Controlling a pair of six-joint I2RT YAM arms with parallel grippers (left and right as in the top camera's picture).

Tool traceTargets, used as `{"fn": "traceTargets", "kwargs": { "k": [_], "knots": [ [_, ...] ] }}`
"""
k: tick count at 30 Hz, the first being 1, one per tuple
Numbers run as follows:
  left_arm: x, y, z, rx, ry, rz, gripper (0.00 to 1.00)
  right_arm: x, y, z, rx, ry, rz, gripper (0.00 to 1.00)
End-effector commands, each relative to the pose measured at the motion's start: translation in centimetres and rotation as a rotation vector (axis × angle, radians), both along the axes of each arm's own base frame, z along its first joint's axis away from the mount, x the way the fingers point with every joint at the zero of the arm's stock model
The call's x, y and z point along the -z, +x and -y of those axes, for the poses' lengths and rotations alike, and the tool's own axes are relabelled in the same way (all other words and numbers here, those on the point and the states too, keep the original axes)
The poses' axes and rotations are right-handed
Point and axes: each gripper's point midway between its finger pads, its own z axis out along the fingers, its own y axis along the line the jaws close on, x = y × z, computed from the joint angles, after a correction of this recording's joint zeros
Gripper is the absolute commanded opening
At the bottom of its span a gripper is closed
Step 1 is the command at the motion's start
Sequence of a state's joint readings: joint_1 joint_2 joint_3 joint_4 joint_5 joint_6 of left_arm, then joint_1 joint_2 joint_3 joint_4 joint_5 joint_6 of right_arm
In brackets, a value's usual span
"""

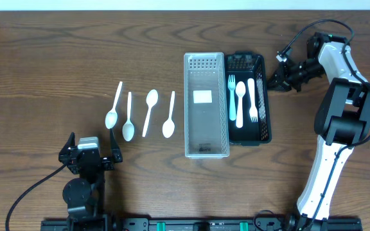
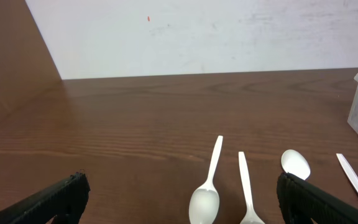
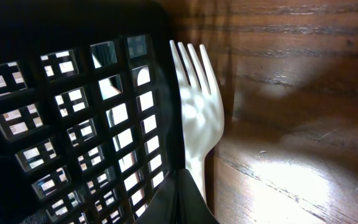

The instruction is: Pack container

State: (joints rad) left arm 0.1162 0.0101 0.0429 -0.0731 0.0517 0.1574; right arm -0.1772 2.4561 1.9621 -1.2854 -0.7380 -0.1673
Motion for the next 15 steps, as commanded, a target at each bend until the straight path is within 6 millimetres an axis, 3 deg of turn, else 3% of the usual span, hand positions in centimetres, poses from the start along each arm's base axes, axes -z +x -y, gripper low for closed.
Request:
{"fn": "traceTargets", "kwargs": {
  "k": [1, 15],
  "knots": [
    [1.63, 0.01, -0.08, -0.002, 0.005, -0.038, 0.98, -0.38, -0.08, -0.44, -0.010, 0.030, 0.015, 0.01],
    [1.63, 0.01, -0.08, -0.002, 0.005, -0.038, 0.98, 0.37, -0.67, -0.56, -0.017, 0.034, 0.004, 0.01]
  ]
}}
